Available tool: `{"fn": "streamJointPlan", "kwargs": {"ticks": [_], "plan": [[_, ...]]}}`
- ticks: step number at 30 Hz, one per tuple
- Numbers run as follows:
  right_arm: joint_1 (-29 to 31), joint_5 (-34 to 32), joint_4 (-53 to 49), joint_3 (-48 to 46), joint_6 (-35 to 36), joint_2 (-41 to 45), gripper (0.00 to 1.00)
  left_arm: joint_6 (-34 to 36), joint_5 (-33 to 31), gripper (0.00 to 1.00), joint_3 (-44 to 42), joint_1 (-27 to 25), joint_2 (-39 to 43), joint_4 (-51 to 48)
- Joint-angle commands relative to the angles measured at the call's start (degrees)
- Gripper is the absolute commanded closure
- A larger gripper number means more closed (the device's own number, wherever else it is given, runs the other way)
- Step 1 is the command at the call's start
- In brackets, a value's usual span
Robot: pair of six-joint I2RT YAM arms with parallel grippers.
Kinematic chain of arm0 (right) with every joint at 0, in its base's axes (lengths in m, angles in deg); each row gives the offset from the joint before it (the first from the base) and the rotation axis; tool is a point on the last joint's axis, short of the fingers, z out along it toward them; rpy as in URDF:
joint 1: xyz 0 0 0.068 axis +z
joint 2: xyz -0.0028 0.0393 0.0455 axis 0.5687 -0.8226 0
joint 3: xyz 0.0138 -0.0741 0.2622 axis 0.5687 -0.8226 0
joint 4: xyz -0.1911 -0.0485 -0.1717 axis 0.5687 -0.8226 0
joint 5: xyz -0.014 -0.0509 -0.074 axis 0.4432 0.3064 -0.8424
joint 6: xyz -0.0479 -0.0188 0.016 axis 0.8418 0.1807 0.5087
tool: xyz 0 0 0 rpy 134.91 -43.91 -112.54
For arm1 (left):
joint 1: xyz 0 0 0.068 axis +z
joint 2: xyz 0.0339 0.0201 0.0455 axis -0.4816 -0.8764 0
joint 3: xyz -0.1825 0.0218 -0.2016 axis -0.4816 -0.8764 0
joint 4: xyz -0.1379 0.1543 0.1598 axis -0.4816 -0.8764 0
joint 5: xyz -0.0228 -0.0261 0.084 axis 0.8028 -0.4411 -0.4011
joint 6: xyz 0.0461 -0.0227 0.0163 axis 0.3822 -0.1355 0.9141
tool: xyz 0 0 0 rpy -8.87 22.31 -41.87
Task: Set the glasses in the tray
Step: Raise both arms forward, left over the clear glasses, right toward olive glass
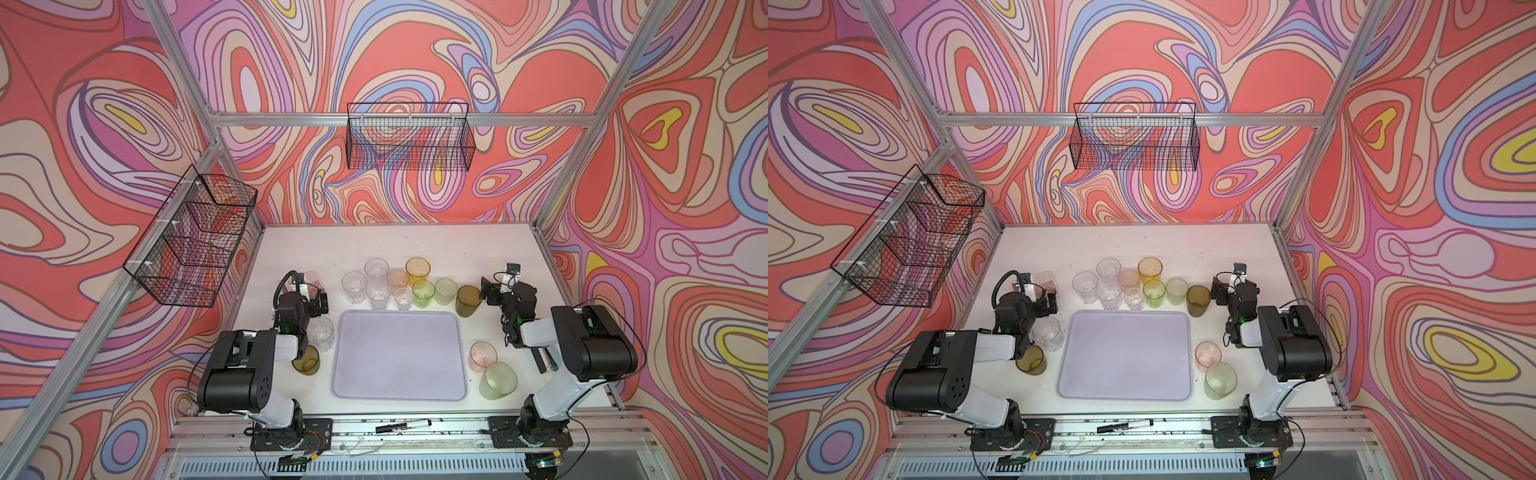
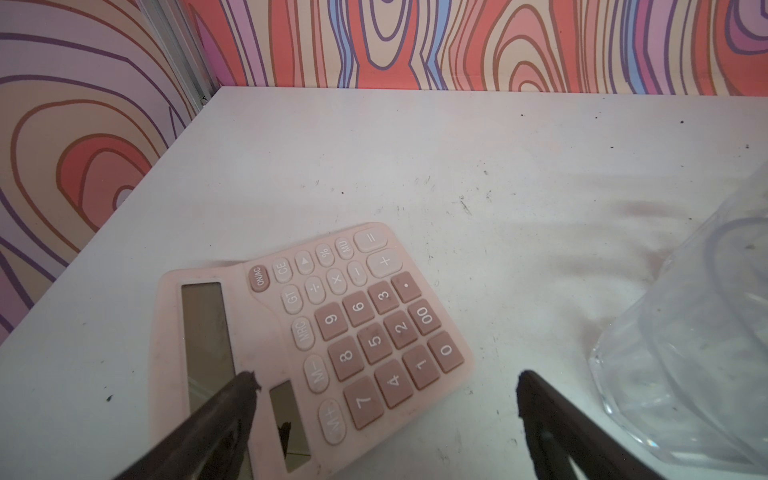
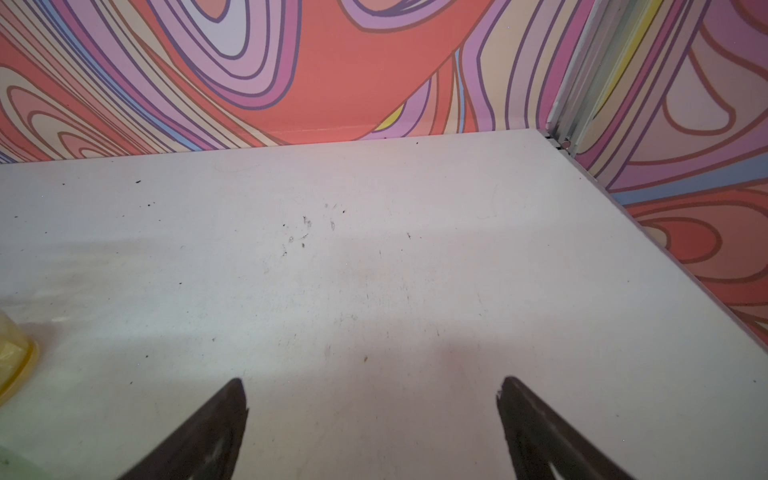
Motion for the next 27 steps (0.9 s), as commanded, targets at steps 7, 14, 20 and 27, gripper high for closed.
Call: {"fn": "streamJointPlan", "kwargs": {"ticks": [7, 14, 20, 27], "plan": [[-0.2, 0.1, -2.6, 0.9, 0.7, 2.9, 0.01, 1.1, -4.6, 0.00, 1.0, -2.0, 3.0, -2.0], [-0.1, -2.8, -13.3, 3.6, -0.1, 10.7, 0.01, 1.4, -15.5, 0.00, 3.1, -5.3, 9.6, -10.1], [0.2, -6.2, -31.2, 11.7, -1.6, 15.9, 0.02, -3.8, -20.8, 0.00, 6.1, -7.4, 16.6, -20.0], [0.3, -7.1, -51.4, 21.4, -8.4, 17.9, 0.01, -10.6, -21.5, 0.00, 13.8, -10.1, 21.0, -34.4]]}}
